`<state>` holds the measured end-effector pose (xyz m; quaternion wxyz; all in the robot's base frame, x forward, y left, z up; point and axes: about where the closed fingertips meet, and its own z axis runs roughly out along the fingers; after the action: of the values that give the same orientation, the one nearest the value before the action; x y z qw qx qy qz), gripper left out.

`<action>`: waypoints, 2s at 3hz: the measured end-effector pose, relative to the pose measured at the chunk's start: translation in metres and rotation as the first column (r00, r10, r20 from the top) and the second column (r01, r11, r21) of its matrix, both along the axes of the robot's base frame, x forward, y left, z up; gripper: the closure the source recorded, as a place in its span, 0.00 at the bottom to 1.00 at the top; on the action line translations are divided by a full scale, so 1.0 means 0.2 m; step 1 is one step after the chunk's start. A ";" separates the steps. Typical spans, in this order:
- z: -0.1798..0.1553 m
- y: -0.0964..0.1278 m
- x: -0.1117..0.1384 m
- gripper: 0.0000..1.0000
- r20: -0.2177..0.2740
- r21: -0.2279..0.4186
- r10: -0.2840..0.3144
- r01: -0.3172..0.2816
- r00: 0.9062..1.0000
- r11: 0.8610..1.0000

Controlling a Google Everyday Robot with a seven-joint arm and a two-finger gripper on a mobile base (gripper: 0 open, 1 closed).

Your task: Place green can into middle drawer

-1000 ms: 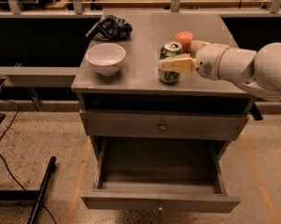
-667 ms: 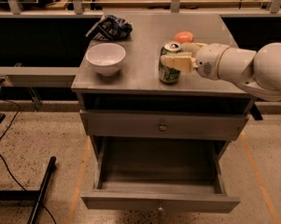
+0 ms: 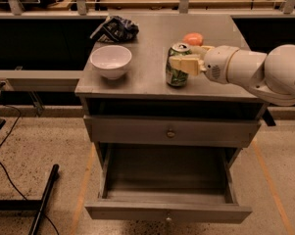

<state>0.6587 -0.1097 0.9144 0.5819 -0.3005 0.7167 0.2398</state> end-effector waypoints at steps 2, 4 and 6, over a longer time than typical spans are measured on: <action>0.16 -0.02 -0.09 1.00 0.024 -0.005 0.098 -0.098 0.995 0.995; 0.27 -0.07 -0.45 1.00 0.010 0.018 0.272 -0.272 0.962 0.962; 0.17 -0.07 -0.49 1.00 0.051 0.062 0.236 -0.239 0.970 0.969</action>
Offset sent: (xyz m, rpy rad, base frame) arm -0.0509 -0.0140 0.0548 -0.0150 -0.0168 0.2066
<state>0.5612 -0.1243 0.9487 0.5743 -0.3694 0.6541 0.3253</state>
